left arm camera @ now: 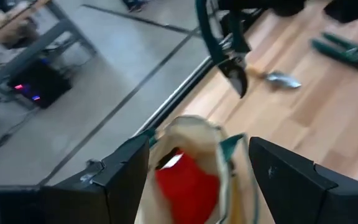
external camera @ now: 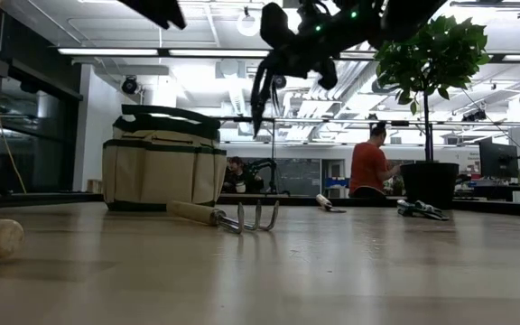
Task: Pick & Place Garden tools in Gardening bag
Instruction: Put the green shears into the gardening bag
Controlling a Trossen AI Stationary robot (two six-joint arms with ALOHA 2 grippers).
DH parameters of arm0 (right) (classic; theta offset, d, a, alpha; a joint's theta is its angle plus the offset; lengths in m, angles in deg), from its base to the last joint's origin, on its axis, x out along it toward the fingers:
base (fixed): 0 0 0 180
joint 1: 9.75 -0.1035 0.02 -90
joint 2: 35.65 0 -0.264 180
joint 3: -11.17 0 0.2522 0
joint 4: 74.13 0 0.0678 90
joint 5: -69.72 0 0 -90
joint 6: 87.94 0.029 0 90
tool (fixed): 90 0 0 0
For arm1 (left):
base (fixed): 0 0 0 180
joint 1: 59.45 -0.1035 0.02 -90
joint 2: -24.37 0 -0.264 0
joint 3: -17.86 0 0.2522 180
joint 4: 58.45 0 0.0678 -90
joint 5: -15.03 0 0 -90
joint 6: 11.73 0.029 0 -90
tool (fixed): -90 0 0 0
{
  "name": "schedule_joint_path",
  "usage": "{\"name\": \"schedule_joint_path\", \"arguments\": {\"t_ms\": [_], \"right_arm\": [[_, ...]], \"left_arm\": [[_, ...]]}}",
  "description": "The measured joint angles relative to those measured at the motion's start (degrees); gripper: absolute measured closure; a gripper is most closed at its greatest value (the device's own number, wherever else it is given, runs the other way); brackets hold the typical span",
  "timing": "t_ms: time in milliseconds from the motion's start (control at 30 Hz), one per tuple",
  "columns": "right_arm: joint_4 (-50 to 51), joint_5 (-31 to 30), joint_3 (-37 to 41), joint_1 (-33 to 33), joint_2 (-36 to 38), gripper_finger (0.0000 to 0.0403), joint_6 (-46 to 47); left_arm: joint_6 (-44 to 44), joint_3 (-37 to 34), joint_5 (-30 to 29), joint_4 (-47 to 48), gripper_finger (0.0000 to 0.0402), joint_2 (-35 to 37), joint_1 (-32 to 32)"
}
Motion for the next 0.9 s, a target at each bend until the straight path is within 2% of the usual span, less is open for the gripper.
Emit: {"name": "schedule_joint_path", "arguments": {"t_ms": [333, 433, 567, 700, 800, 900], "right_arm": [[-5.54, 3.29, 0.00, 2.57, -2.90, 0.0340, 1.03], [-6.42, 4.79, 0.00, 3.23, -2.92, 0.0340, 1.02], [-6.95, 5.91, 0.00, 4.02, -2.92, 0.0340, 1.20], [-7.19, 6.71, 0.00, 4.39, -3.43, 0.0340, 1.08], [-7.40, 9.45, 0.00, 5.06, -4.29, 0.0340, 1.60], [-7.97, 9.42, 0.00, 5.49, -5.74, 0.0340, 2.37]], "left_arm": [[-25.34, -0.29, -9.68, 24.84, 0.0132, 0.00, 9.03], [-32.51, -3.47, -11.56, 27.52, 0.0132, 1.01, 12.04], [-37.26, -10.87, -10.00, 23.56, 0.0132, 4.78, 14.97], [-37.51, -19.91, -7.30, 13.85, 0.0132, 10.37, 18.41], [-33.60, -26.72, -4.94, 3.84, 0.0132, 16.07, 21.33], [-27.40, -32.82, -4.60, -7.39, 0.0132, 22.92, 23.73]]}}
